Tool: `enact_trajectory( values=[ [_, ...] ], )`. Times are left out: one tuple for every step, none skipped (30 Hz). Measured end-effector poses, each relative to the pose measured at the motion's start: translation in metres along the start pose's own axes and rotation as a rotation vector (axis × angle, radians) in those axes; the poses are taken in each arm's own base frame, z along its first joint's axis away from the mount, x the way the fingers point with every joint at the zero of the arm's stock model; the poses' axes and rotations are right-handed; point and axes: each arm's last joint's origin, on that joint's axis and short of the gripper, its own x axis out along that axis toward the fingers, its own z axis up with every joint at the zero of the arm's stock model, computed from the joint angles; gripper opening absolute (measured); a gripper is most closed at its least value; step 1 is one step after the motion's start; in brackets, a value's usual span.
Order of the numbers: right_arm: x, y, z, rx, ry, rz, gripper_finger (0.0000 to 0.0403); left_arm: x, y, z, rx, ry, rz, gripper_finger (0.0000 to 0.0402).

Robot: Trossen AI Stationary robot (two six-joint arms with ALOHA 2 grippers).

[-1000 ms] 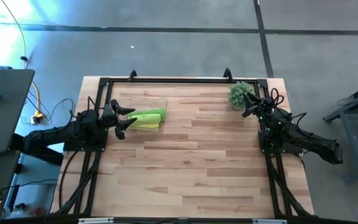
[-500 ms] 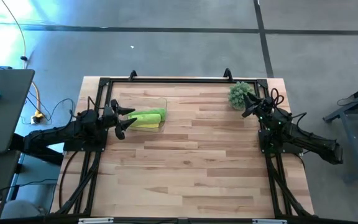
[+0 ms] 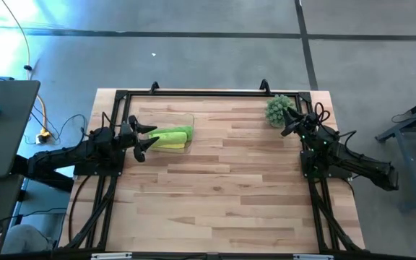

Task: Roll microfiber towels into tight, uniform cylinder then place into a basket
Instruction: Return to Home Position

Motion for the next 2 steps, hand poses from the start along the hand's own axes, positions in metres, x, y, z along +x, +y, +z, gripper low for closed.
enact_trajectory(
  values=[
    [0.0, 0.0, -0.0001, 0.0, 0.0, 0.0, 0.0142, 0.0, 0.0, 0.0, 0.0, 0.0, 0.0, 0.0211],
    [0.0, 0.0, -0.0001, 0.0, 0.0, 0.0, 0.0142, 0.0, 0.0, 0.0, 0.0, 0.0, 0.0, 0.0212]
  ],
)
